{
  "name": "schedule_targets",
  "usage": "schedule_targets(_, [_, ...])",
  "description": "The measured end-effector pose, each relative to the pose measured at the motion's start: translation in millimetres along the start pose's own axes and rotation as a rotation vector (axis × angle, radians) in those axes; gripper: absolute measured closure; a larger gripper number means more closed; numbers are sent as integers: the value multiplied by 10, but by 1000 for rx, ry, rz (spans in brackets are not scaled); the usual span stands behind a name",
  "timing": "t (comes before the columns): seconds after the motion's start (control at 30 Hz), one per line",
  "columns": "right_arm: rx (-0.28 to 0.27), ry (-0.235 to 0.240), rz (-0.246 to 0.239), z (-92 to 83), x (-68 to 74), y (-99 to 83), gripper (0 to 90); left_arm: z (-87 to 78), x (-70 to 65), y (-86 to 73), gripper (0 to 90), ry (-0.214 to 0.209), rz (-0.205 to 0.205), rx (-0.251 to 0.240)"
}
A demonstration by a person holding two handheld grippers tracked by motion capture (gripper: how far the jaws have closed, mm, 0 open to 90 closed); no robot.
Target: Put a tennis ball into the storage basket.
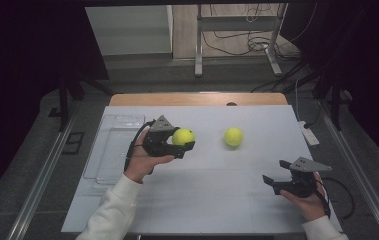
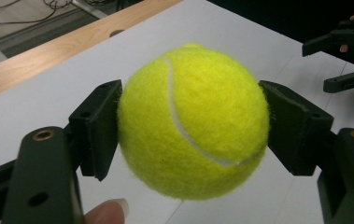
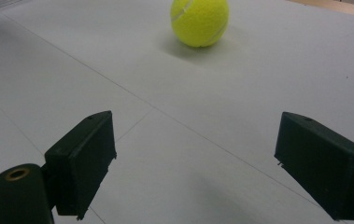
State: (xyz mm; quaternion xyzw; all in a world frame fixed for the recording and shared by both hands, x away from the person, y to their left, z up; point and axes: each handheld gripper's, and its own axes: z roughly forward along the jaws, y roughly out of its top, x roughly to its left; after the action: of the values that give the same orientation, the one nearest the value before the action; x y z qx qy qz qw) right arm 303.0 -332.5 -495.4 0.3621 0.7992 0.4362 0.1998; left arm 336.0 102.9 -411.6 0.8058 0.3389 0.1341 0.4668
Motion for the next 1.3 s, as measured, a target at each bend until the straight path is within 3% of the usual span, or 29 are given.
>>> schedule_targets(1.3, [-6, -2, 0, -8, 0, 3, 126, -351, 217, 19, 271, 79, -52, -108])
